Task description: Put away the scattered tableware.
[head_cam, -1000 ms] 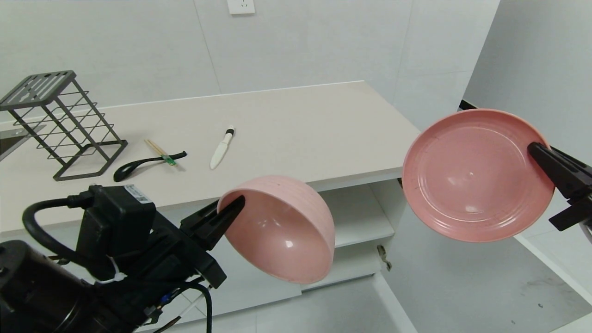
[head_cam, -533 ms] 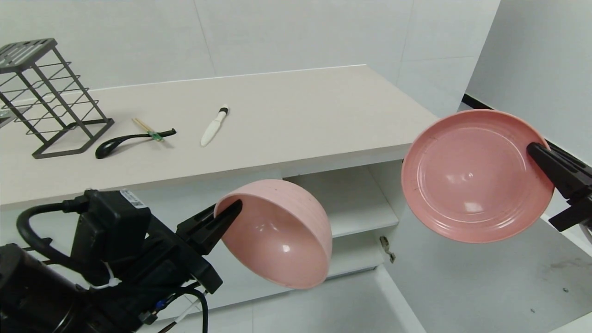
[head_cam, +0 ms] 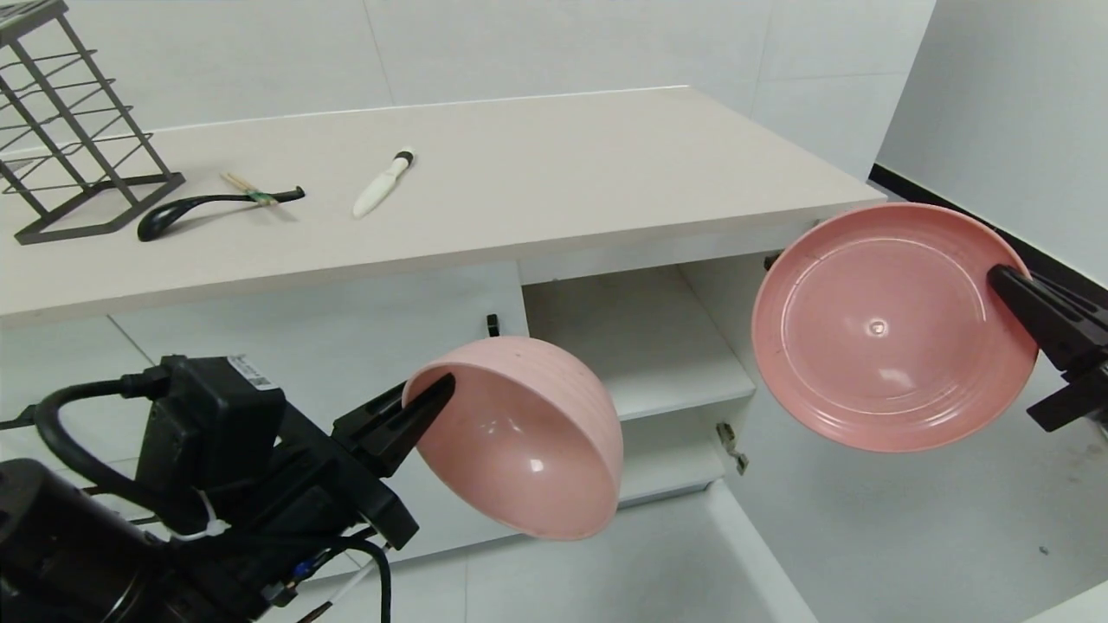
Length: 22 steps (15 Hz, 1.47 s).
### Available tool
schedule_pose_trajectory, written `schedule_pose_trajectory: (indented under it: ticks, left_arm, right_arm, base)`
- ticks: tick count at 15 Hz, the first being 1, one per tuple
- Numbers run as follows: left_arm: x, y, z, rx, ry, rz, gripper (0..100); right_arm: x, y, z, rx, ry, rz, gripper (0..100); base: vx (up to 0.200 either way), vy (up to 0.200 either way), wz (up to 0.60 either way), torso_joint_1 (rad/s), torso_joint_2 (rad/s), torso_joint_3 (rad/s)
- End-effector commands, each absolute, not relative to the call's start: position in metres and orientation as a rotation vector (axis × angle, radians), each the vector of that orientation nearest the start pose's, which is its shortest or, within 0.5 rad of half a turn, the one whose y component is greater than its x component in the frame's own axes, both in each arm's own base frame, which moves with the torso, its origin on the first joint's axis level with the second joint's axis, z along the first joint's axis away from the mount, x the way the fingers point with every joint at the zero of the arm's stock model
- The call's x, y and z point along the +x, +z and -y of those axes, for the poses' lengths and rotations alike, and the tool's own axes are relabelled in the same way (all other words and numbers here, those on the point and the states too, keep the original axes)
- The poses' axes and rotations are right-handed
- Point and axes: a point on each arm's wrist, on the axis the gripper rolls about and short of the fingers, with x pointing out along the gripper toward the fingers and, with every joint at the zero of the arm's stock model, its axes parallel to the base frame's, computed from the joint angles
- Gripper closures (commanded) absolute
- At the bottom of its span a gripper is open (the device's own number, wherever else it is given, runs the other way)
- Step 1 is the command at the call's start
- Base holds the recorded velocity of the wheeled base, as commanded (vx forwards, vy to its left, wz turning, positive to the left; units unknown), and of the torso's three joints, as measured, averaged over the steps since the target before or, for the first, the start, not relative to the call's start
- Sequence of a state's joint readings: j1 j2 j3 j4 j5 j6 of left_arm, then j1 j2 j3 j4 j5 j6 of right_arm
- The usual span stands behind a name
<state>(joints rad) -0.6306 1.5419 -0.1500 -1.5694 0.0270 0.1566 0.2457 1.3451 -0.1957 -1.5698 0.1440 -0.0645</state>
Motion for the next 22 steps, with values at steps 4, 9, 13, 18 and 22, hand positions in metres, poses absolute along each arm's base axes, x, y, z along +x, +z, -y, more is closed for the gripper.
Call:
schedule_pose_trajectory:
  ticks: [4, 9, 13, 18, 22]
  left_arm:
    - [0.1587, 0.1585, 0.1147, 0.09, -0.586, 0.212, 100]
    - [0.1571, 0.1562, 0.1135, 0.058, -0.59, 0.191, 100]
    - [0.1558, 0.1529, 0.1126, 0.056, -0.592, 0.172, 100]
    - [0.1556, 0.1531, 0.1125, 0.057, -0.592, 0.174, 100]
    - [0.1556, 0.1538, 0.1125, 0.056, -0.591, 0.177, 100]
  right_arm:
    - [0.1599, 0.205, -0.0444, -0.043, 0.376, 0.434, 100]
    - [0.1596, 0.2043, -0.0444, -0.057, 0.373, 0.433, 100]
    - [0.1595, 0.2043, -0.0446, -0.056, 0.374, 0.433, 100]
    - [0.1598, 0.204, -0.0447, -0.056, 0.374, 0.432, 100]
    - [0.1597, 0.2037, -0.0447, -0.056, 0.374, 0.43, 100]
  base:
    - [0.0, 0.0, 0.0, -0.249, 0.34, 0.121]
    - [0.0, 0.0, 0.0, -0.121, 0.28, 0.094]
    - [0.0, 0.15, 0.0, -0.001, 0.09, 0.032]
    - [0.0, 0.04, 0.0, -0.002, 0.0, 0.009]
    - [0.0, 0.0, 0.0, 0.0, 0.0, 0.0]
